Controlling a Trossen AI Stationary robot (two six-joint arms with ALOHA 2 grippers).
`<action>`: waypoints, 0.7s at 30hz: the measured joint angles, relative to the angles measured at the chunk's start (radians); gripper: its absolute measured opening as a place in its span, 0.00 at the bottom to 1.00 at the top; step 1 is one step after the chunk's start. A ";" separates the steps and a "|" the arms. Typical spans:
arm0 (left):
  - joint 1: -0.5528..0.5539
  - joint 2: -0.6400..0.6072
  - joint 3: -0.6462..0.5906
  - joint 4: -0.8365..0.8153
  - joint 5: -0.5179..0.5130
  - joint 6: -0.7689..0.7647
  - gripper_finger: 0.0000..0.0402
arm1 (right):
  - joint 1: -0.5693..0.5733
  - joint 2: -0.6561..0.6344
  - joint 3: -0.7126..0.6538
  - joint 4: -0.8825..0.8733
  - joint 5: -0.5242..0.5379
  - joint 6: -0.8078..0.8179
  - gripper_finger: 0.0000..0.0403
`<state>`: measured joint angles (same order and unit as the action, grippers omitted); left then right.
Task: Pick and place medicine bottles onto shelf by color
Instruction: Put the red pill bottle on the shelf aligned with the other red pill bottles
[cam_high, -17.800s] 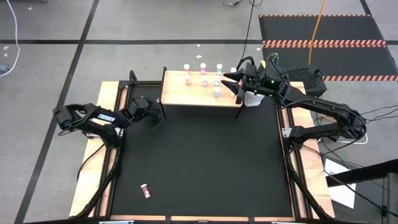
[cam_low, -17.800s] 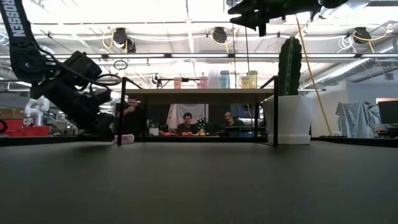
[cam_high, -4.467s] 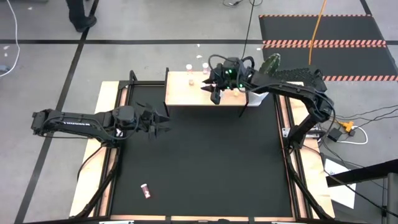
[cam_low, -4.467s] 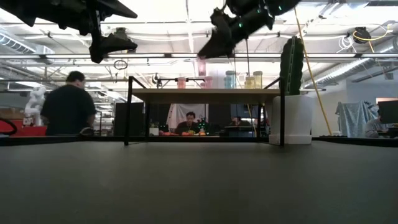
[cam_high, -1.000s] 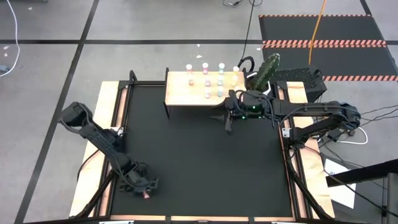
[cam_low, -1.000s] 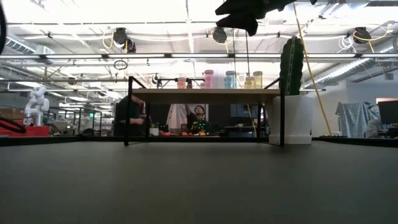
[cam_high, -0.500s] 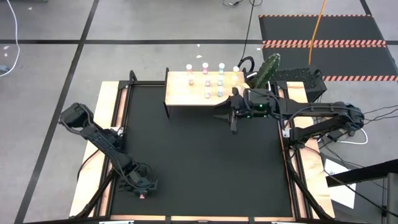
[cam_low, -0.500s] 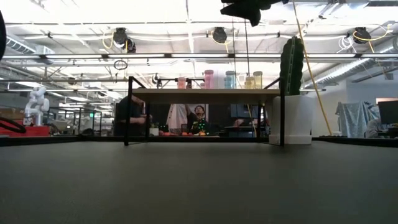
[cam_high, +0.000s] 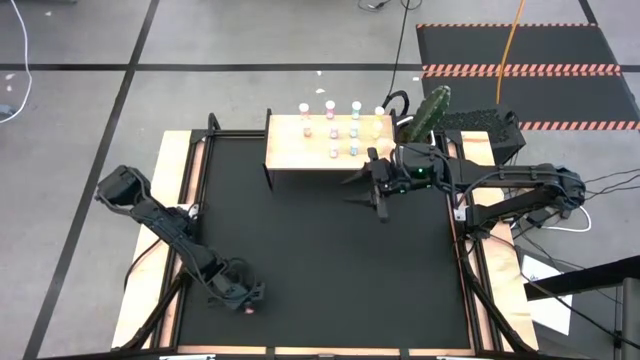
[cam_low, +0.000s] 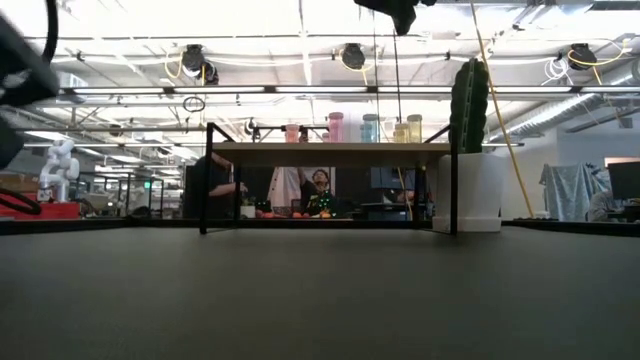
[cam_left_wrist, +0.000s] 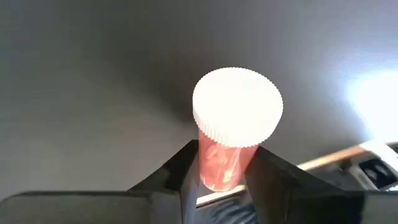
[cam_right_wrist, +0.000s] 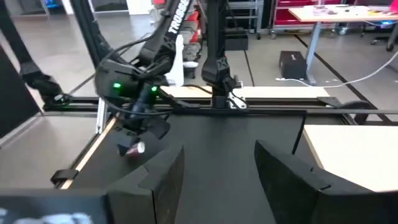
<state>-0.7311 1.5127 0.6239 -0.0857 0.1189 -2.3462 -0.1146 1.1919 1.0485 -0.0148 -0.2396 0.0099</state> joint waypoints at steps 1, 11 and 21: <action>0.007 0.000 0.009 0.004 -0.028 0.029 0.29 | 0.000 0.000 0.000 0.002 0.001 0.010 0.47; 0.242 -0.009 0.087 0.089 -0.214 0.574 0.29 | -0.005 0.046 0.004 0.117 0.076 0.093 0.52; 0.545 -0.052 0.087 0.374 -0.084 1.220 0.30 | -0.057 0.256 0.266 -0.016 -0.026 0.147 0.53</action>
<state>-0.1862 1.4604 0.7113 0.2881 0.0349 -1.1261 -0.1719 1.4479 1.3142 -0.0305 -0.2655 0.1567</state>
